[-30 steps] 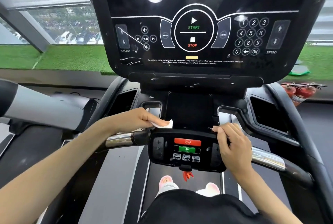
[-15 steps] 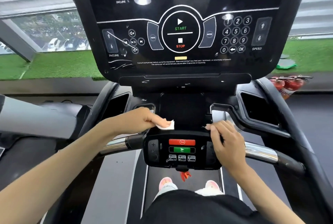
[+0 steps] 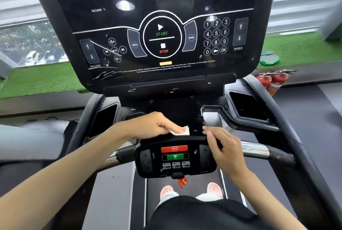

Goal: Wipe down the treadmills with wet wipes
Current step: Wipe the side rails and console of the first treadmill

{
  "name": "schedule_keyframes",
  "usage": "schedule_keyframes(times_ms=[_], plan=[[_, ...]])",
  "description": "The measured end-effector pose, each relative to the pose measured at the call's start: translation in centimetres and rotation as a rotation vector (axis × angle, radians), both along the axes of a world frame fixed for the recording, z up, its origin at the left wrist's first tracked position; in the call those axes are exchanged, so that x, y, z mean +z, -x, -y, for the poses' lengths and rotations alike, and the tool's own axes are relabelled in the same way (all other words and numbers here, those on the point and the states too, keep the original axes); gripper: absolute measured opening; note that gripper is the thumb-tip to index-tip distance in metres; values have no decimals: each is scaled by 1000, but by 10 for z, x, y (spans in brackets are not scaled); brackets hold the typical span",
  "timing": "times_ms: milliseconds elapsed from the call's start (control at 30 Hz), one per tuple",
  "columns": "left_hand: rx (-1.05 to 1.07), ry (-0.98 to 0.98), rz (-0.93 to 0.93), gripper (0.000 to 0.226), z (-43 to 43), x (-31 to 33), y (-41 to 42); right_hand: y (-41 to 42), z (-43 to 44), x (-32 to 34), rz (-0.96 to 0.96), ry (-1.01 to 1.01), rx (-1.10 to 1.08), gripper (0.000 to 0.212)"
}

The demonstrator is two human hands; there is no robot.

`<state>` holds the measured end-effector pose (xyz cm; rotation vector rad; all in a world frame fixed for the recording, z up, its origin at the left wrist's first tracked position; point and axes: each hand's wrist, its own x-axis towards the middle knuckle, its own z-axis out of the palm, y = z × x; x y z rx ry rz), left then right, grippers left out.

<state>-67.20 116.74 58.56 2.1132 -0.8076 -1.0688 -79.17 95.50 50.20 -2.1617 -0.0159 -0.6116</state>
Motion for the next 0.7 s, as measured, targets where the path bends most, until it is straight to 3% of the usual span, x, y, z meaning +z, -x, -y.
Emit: schedule_keyframes(times_ms=[133, 367, 533, 700], plan=[[-85, -3, 57, 37, 43, -9, 0, 17, 3, -4, 29, 11, -44, 29], [9, -8, -82, 38, -4, -4, -13, 28, 4, -5, 33, -34, -57, 26], [-120, -14, 87, 37, 57, -8, 2, 26, 5, -5, 23, -40, -58, 24], [-85, -60, 49, 38, 27, -3, -2, 28, 8, -8, 24, -3, -38, 23]])
